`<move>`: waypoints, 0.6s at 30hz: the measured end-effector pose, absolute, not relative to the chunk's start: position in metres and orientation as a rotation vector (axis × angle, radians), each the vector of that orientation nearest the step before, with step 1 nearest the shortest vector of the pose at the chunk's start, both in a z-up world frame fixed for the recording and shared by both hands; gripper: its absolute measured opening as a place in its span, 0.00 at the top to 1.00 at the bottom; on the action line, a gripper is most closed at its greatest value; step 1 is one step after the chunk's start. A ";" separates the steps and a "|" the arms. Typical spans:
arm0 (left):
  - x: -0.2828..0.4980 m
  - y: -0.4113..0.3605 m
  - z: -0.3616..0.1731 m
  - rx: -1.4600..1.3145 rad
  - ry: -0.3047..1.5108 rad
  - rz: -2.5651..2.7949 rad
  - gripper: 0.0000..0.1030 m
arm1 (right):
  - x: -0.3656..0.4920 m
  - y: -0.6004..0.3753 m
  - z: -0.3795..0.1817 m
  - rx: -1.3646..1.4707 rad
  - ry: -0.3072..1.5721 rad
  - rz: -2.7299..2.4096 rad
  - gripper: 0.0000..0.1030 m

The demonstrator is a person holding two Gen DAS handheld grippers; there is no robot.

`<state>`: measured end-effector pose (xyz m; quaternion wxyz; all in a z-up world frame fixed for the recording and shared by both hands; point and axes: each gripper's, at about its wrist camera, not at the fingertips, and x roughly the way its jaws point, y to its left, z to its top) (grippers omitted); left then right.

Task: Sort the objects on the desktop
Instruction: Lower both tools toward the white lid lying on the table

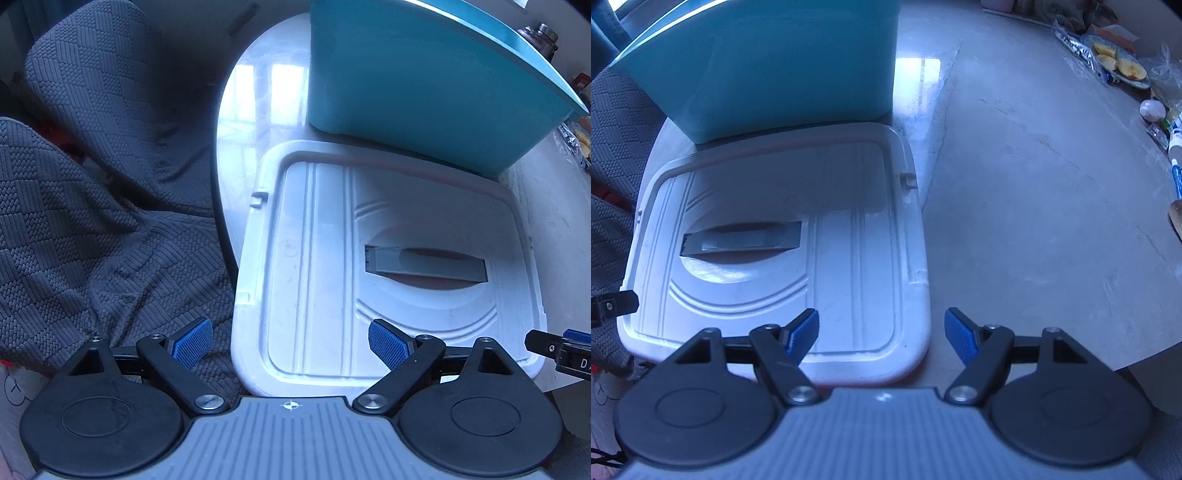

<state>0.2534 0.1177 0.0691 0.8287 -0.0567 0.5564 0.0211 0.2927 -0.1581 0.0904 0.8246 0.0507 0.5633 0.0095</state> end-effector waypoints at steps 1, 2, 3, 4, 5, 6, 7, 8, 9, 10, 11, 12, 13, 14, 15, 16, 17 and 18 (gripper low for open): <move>0.256 0.119 0.068 -0.129 1.189 0.042 0.10 | 0.295 -0.159 0.089 0.114 1.204 0.019 0.28; 0.260 0.121 0.068 -0.138 1.197 0.039 0.10 | 0.298 -0.159 0.088 0.120 1.214 0.022 0.27; 0.263 0.123 0.067 -0.144 1.204 0.037 0.10 | 0.300 -0.160 0.086 0.128 1.224 0.025 0.25; 0.265 0.124 0.066 -0.147 1.209 0.035 0.10 | 0.303 -0.161 0.085 0.138 1.233 0.029 0.22; 0.268 0.124 0.066 -0.146 1.213 0.031 0.10 | 0.305 -0.162 0.084 0.147 1.237 0.032 0.21; 0.270 0.124 0.065 -0.140 1.217 0.025 0.10 | 0.308 -0.163 0.084 0.148 1.239 0.029 0.20; 0.273 0.123 0.064 -0.132 1.222 0.017 0.10 | 0.310 -0.163 0.084 0.146 1.239 0.024 0.18; 0.276 0.123 0.063 -0.125 1.228 0.009 0.10 | 0.312 -0.164 0.083 0.142 1.241 0.021 0.17; 0.278 0.123 0.062 -0.119 1.235 0.000 0.10 | 0.315 -0.164 0.083 0.139 1.244 0.020 0.15; 0.281 0.123 0.060 -0.115 1.243 -0.006 0.10 | 0.319 -0.165 0.082 0.143 1.247 0.022 0.14; 0.284 0.123 0.059 -0.113 1.249 -0.009 0.10 | 0.322 -0.166 0.081 0.151 1.253 0.026 0.14; 0.287 0.124 0.057 -0.114 1.253 -0.010 0.10 | 0.326 -0.167 0.080 0.161 1.262 0.033 0.13; 0.290 0.125 0.056 -0.117 1.255 -0.009 0.10 | 0.330 -0.169 0.078 0.171 1.273 0.041 0.13; 0.293 0.126 0.055 -0.121 1.257 -0.008 0.10 | 0.334 -0.170 0.077 0.174 1.280 0.045 0.13; 0.297 0.128 0.054 -0.125 1.261 -0.007 0.10 | 0.338 -0.170 0.075 0.174 1.286 0.046 0.13; 0.301 0.131 0.053 -0.130 1.264 -0.007 0.10 | 0.341 -0.171 0.073 0.172 1.289 0.043 0.13; 0.304 0.133 0.053 -0.134 1.267 -0.006 0.10 | 0.345 -0.171 0.072 0.171 1.291 0.038 0.13; 0.307 0.135 0.052 -0.137 1.271 -0.005 0.10 | 0.348 -0.171 0.070 0.171 1.292 0.032 0.13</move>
